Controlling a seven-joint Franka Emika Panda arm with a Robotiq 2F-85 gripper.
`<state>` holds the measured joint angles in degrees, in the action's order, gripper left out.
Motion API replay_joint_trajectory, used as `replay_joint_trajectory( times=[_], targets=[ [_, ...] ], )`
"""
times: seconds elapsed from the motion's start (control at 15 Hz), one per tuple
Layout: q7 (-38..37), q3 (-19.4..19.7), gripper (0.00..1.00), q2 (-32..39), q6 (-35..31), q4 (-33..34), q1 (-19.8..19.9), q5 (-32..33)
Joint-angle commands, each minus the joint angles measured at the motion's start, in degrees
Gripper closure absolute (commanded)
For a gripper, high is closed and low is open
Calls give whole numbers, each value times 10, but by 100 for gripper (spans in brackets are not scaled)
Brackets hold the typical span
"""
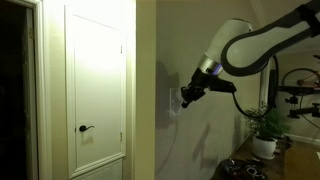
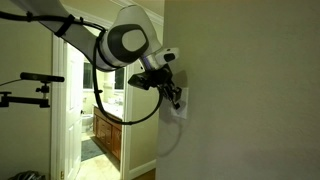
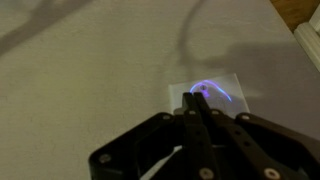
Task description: Turn off the light switch
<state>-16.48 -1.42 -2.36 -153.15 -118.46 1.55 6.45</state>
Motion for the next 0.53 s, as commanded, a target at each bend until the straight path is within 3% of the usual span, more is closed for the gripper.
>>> replay_joint_trajectory(
  times=[0.0,0.47],
  targets=[
    [-16,2,94,4,11,13,-3,4],
    [-18,2,94,19,4,31,-4,-2]
  ],
)
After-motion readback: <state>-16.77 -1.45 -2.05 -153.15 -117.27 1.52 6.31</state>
